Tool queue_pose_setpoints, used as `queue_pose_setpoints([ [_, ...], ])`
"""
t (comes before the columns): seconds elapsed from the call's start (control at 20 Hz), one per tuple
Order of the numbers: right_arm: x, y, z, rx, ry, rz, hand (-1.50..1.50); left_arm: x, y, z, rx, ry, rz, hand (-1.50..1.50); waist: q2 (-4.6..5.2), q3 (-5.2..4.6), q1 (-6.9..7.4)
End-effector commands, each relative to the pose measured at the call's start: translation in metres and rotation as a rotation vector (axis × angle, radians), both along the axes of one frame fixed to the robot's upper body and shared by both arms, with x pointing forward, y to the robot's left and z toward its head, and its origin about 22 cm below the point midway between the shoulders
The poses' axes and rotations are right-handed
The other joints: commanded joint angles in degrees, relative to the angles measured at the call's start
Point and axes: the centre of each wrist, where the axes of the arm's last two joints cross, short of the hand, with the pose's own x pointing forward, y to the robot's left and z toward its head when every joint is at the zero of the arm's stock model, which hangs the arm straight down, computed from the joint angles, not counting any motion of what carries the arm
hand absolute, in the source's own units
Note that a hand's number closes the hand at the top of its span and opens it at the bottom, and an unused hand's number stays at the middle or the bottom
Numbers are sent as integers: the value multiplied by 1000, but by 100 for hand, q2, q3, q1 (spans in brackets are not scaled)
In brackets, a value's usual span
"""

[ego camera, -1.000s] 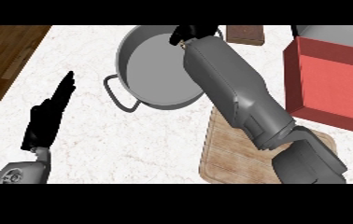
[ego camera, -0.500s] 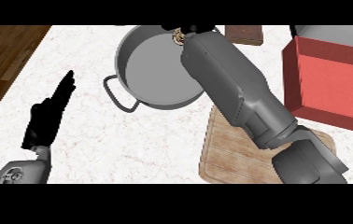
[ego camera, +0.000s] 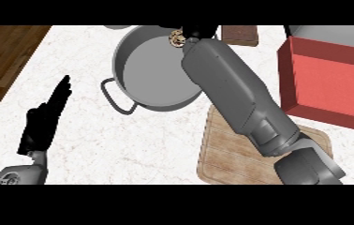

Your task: Pick the cupcake from the cutting board and place it in the pot

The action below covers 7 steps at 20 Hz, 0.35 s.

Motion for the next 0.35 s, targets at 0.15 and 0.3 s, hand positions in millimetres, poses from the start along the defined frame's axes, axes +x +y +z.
queue_pose_setpoints([
  [0.15, -25, 9, -19, 116, -15, 94, -150, -32, 24, -15, 9, 24, 77, 0, -136, -1, -324],
  [0.3, -46, 7, -46, 153, -23, 134, -150, -22, 11, -15, -9, 10, 75, 0, -156, 2, -468],
])
